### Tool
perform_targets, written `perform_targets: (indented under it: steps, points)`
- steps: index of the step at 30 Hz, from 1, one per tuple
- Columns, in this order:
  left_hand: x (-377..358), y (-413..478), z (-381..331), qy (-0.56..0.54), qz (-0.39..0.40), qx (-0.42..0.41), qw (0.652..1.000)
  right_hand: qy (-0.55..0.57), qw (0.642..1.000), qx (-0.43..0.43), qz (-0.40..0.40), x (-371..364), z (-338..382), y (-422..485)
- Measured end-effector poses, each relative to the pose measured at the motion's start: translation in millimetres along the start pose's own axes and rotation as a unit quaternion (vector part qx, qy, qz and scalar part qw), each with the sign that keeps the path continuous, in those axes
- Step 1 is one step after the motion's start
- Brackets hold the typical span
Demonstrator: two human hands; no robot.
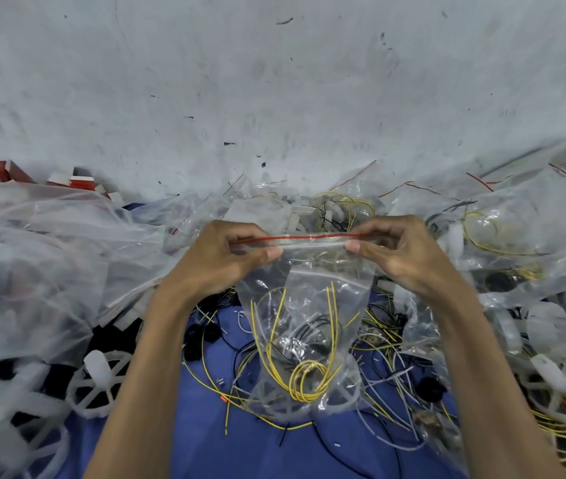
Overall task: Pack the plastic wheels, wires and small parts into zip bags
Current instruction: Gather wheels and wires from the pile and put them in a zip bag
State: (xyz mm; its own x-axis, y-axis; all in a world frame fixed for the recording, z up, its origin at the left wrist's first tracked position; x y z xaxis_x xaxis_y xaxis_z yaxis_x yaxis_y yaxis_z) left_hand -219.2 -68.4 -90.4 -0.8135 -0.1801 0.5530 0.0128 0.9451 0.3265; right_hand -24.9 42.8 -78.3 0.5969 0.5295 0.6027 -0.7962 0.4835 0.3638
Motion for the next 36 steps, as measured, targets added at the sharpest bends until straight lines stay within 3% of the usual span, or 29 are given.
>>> perform_targets:
  steps: [5,26,30,36]
  points:
    - [-1,-1,-9,0.016,0.001,-0.042,0.999,0.03,0.999,-0.009,0.025,2,3,-4]
    - [-11,4,-25,0.068,-0.032,-0.065,0.995,-0.073,0.996,0.023,0.052,-13,21,4]
    - [-8,3,-23,0.059,-0.043,-0.05,0.996,-0.057,0.997,0.027,0.039,-11,24,3]
    - [-17,9,-22,0.08,-0.027,-0.026,0.996,-0.129,0.988,0.013,0.079,-22,26,10]
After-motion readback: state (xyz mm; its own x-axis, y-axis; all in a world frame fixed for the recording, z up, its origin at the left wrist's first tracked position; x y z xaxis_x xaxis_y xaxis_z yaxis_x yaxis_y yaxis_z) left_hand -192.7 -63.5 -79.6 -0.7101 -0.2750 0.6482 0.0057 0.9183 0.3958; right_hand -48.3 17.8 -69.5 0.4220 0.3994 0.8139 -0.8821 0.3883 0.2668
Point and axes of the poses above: each hand's wrist, its own y-axis towards the middle knuckle, its own x-axis out of the back of the hand, z = x × y, the point moved 5 cm from there along y, towards the middle knuckle, and after that the axes turned 15 degrees about z, right-handed, at the moved point
